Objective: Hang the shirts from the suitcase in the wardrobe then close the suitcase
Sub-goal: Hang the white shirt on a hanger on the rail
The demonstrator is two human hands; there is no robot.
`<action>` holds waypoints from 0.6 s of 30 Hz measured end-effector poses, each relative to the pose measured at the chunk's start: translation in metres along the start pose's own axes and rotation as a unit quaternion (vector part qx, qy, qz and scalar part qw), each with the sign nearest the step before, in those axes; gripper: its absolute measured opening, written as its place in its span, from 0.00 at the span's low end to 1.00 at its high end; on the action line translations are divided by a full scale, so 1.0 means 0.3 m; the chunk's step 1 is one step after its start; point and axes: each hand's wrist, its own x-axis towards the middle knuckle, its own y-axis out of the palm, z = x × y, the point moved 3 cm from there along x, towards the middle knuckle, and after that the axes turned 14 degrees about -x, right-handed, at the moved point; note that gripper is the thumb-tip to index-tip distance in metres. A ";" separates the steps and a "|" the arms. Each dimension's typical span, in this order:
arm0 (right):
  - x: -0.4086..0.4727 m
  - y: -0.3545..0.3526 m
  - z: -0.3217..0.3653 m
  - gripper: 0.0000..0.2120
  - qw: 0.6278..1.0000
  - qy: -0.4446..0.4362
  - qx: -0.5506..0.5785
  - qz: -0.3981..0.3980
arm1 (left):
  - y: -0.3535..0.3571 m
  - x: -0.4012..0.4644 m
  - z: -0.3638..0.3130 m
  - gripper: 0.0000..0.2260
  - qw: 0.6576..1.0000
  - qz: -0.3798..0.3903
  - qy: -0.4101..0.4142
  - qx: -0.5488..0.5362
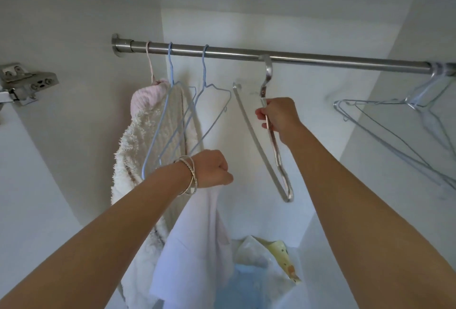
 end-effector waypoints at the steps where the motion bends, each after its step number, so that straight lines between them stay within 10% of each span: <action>1: -0.011 -0.034 -0.035 0.10 1.000 0.014 -0.006 -0.013 | 0.013 0.003 -0.020 0.11 1.000 0.012 -0.003 0.001; 8: -0.156 -0.275 -0.213 0.28 0.974 0.018 -0.179 -0.141 | 0.069 0.027 -0.126 0.09 0.998 0.067 0.012 0.007; 18: -0.265 -0.441 -0.317 0.14 0.965 0.000 -0.218 -0.146 | 0.085 -0.024 -0.196 0.04 0.994 0.093 0.060 0.011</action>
